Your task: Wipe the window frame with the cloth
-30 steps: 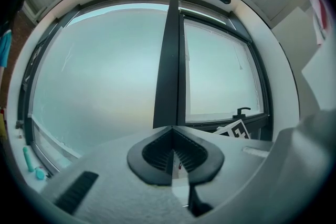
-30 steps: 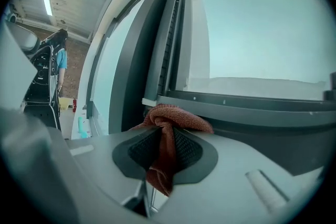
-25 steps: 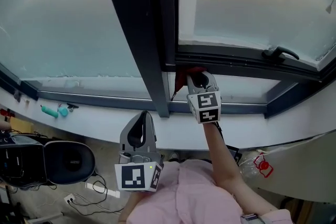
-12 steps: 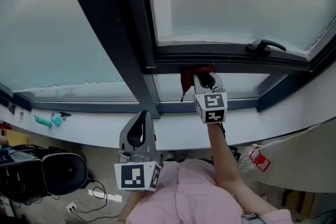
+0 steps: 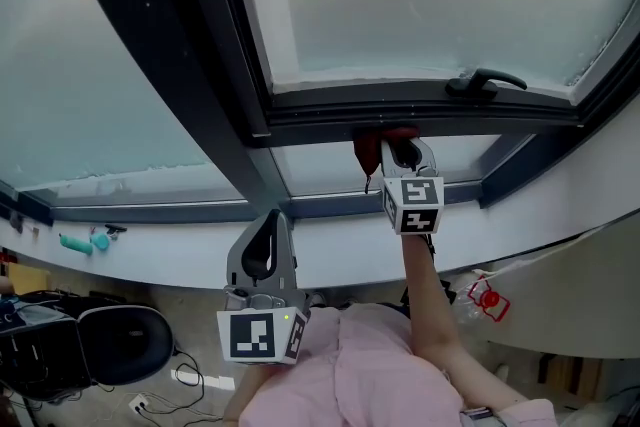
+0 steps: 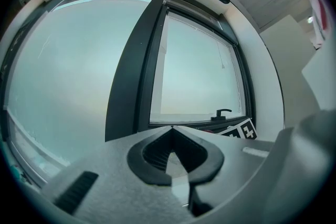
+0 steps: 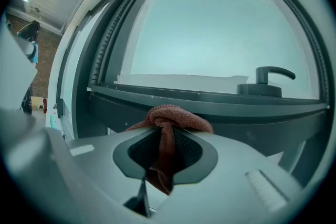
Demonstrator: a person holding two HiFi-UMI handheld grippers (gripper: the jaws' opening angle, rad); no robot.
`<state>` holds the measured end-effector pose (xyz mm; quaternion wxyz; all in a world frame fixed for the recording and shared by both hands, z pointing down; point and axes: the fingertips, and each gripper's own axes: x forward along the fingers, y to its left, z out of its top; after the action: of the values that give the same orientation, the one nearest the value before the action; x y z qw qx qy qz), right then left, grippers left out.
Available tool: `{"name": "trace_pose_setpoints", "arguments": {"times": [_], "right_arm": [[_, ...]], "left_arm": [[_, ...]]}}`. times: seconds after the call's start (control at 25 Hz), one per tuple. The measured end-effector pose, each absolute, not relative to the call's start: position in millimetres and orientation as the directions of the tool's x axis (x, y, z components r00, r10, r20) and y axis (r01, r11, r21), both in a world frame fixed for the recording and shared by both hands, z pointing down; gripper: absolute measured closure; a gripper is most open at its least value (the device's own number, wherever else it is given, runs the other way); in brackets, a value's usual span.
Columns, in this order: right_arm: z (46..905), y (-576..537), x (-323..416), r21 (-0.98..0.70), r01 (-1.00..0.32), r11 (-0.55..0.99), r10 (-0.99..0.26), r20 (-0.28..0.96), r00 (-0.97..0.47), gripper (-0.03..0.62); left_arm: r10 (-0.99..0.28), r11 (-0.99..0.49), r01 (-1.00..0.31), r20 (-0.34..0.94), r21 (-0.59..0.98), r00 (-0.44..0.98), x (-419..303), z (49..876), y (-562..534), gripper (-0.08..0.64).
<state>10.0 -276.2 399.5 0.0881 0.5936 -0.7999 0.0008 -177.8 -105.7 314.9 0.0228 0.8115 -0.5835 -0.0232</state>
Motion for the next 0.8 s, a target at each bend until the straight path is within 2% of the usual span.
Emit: {"name": "trace_pose_setpoints", "arguments": {"times": [0.8], "right_arm": [[401.3, -279.4, 117.2, 0.055, -0.991, 0.12, -0.985, 0.133, -0.111, 0.523]], "left_arm": [[-0.936, -0.352, -0.934, -0.005, 0.063, 0.352, -139.0, 317.7, -116.7, 0.563]]}}
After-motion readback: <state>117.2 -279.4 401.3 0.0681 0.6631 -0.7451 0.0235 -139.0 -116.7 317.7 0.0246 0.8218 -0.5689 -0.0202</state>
